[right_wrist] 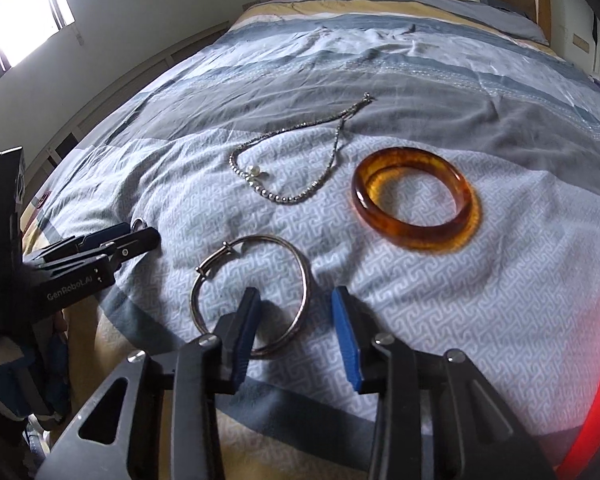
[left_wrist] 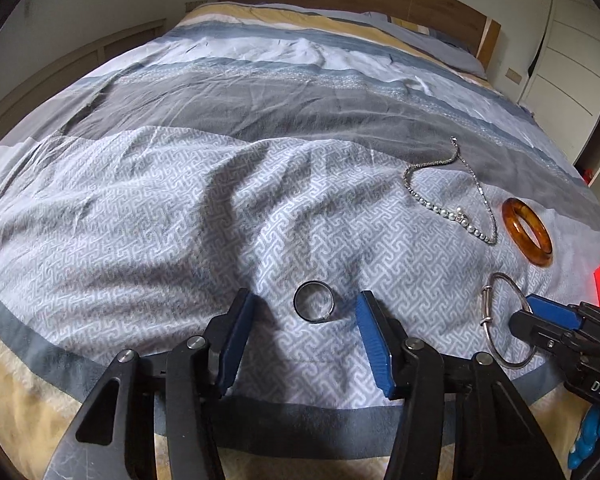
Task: Organize jewelry
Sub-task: 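Grasp the small silver ring with the left tool while the right tool grasps the silver bangle, then carry the ring in the left tool while the right tool carries the silver bangle into the box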
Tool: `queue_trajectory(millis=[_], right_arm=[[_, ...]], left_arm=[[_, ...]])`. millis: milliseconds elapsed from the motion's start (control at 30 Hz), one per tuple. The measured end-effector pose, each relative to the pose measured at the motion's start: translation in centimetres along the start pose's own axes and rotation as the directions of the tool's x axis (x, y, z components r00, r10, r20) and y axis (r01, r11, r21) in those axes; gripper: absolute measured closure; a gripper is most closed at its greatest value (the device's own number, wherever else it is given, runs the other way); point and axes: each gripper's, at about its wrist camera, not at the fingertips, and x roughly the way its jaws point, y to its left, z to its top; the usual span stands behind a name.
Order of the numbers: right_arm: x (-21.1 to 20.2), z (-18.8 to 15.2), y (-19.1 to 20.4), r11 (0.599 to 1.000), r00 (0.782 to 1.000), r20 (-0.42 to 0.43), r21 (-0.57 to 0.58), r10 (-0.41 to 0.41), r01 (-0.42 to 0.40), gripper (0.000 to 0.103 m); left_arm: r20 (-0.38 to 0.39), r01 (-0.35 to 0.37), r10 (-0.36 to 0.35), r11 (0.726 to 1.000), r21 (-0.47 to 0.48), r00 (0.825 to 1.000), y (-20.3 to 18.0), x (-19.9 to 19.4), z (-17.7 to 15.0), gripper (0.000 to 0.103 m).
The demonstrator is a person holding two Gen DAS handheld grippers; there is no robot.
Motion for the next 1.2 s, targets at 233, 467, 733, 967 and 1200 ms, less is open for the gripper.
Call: queue_trajectory(millis=[233,467,733,967,1200], right_arm=[[0.1,-0.1,-0.1,1.000,1.000,-0.007,0.004,0.015,-0.015,0.091],[-1.9,-1.4,0.3,0.999,0.999,0.005,0.021,0.038,-0.038,0.098],[-5.3,-3.3,1.8,1.000,1.000,0.024,-0.007,0.011,-0.011,0.098],[-8.9,-4.9,3.0,0.999,0.999,0.050,-0.034,-0.023,0.024,0.098],[-13.1,-6.1,4.4,0.997,0.994,0.096,-0.063,-0.046,0.052,0.098]], left_arm=[[0.011,0.010,-0.011,0.999,0.031,1.000,-0.8,-0.4,-0.4,0.083],[-0.002,0.033,-0.033,0.999,0.022,0.999,-1.3,-1.8,-1.4,0.083],[-0.003,0.062,-0.062,0.998,0.031,0.998,-2.5,-4.9,-3.6,0.083],[0.009,0.078,-0.079,0.996,0.050,0.997,-3.4,-8.4,-5.4,0.083],[0.028,0.089,-0.091,0.993,0.084,0.995,-4.6,-11.8,-6.6,0.083]])
